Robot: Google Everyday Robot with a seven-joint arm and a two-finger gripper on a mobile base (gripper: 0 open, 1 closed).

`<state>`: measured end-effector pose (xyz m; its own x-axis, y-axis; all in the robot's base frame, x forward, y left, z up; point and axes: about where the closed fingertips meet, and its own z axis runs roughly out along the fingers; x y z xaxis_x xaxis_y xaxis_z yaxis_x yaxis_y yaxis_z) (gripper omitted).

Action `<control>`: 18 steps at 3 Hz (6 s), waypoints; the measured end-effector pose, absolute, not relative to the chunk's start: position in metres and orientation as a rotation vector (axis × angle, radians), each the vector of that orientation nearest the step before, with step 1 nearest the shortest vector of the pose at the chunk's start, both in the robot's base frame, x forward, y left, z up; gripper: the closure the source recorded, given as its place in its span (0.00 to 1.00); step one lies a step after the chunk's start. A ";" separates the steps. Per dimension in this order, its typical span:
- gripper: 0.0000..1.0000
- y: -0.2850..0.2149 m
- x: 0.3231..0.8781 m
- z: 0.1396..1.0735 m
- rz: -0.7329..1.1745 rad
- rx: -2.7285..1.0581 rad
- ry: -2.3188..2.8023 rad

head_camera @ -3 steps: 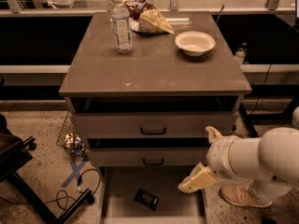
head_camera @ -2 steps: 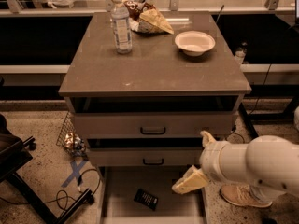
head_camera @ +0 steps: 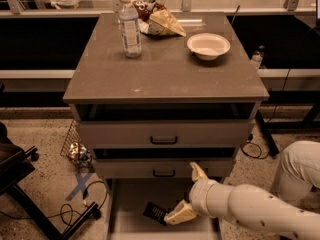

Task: Pick rxbar chocolate from bottom drawer and place on counter

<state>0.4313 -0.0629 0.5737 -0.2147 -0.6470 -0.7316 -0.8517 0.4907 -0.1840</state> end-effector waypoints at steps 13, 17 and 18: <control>0.48 0.020 0.513 0.099 0.559 -1.388 2.154; 1.00 0.020 0.513 0.109 0.560 -1.388 2.154; 1.00 0.020 0.513 0.109 0.560 -1.388 2.154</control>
Offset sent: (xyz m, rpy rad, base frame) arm 0.0531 0.0506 -0.2197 0.2390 -0.1138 0.0457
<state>0.5132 0.0200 0.1085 -0.3451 -0.7060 -0.6185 -0.9178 0.3917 0.0650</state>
